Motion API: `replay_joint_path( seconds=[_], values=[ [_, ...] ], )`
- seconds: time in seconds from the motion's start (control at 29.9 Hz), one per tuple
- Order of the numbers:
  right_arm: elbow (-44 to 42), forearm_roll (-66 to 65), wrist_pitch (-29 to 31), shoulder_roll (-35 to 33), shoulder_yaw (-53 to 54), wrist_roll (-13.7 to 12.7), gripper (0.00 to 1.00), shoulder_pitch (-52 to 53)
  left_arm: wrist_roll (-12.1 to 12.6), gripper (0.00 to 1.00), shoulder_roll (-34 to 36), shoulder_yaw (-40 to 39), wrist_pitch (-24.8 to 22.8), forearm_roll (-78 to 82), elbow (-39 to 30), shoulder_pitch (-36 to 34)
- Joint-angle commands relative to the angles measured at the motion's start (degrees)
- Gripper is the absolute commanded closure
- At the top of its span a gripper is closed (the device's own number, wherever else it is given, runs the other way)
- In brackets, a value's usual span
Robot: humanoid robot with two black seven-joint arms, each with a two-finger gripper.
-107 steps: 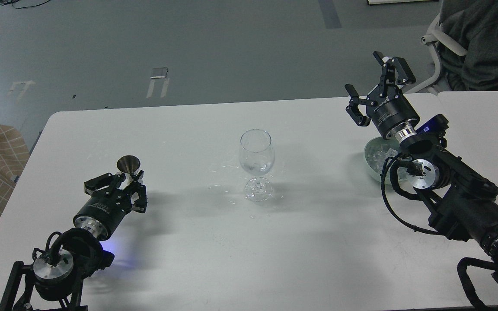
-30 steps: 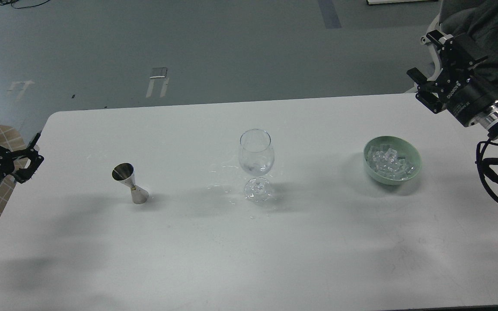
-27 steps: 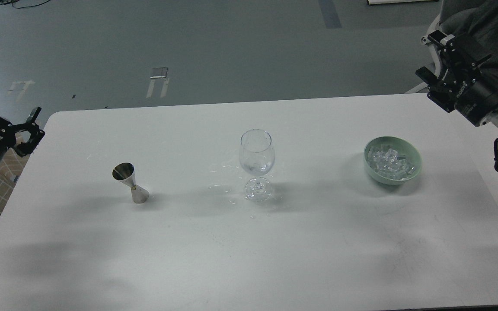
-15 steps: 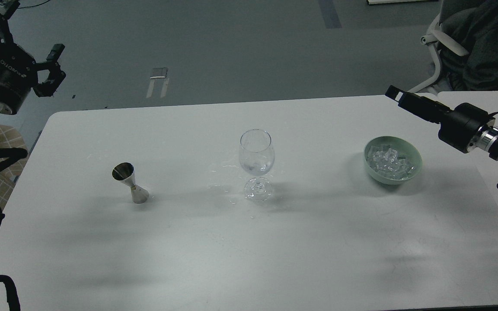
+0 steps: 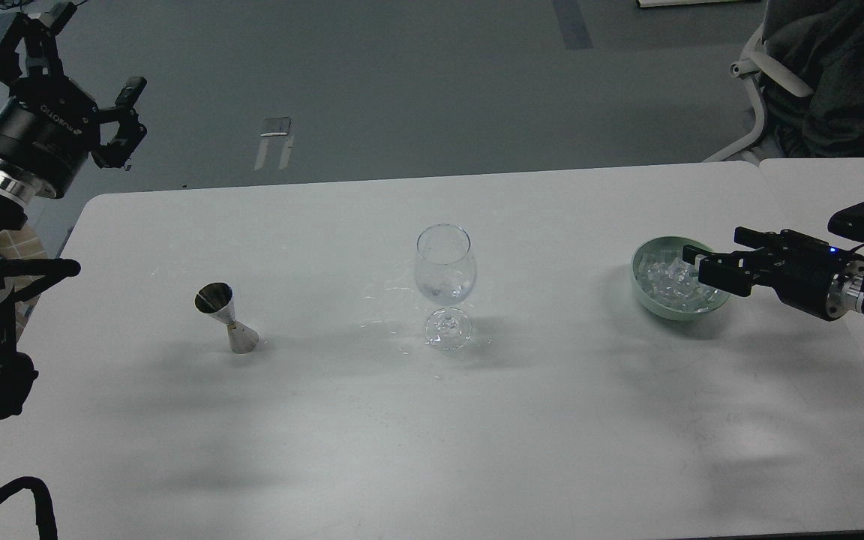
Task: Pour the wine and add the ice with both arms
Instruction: 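Raise the left arm away and move the right gripper toward the ice bowl, then reach into the green bowl and grasp ice with the right gripper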
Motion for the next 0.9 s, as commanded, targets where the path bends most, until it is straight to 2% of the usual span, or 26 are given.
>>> replay_joint_path(
  seconds=[0.0, 0.13, 0.2, 0.23, 0.37, 0.57, 0.87],
  values=[
    [-1.68, -0.89, 0.01, 0.51, -0.71, -0.13, 0.01, -0.31, 0.08, 0.02, -0.51, 0.02, 0.0, 0.08, -0.53, 0.28],
    [-2.04, -0.89, 0.01, 1.82, -1.5, -0.22, 0.09, -0.22, 0.08, 0.02, -0.86, 0.02, 0.0, 0.08, -0.62, 0.29],
    [-2.47, -0.89, 0.01, 2.53, -1.59, -0.22, 0.19, -0.14, -0.01, 0.02, -1.04, 0.02, 0.0, 0.08, -0.62, 0.29],
    [-3.26, -0.89, 0.01, 3.23, -1.68, -0.22, 0.28, 0.04, -0.01, 0.02, -1.13, 0.02, 0.0, 0.08, -0.88, 0.29],
    [-4.76, -0.89, 0.01, 4.11, -2.2, -0.22, 0.42, 0.57, 0.08, 0.02, -1.13, 0.02, 0.0, 0.08, -0.89, 0.37],
    [-5.72, -0.89, -0.08, 5.52, -2.38, -0.4, 0.45, 1.01, 0.08, 0.02, -1.13, 0.03, 0.0, 0.08, -0.97, 0.46],
    [-7.84, -0.89, -0.08, 7.37, -2.56, -0.92, 0.43, 2.32, 0.08, 0.02, -1.13, 0.11, 0.0, 0.08, -1.76, 1.43]
  ],
)
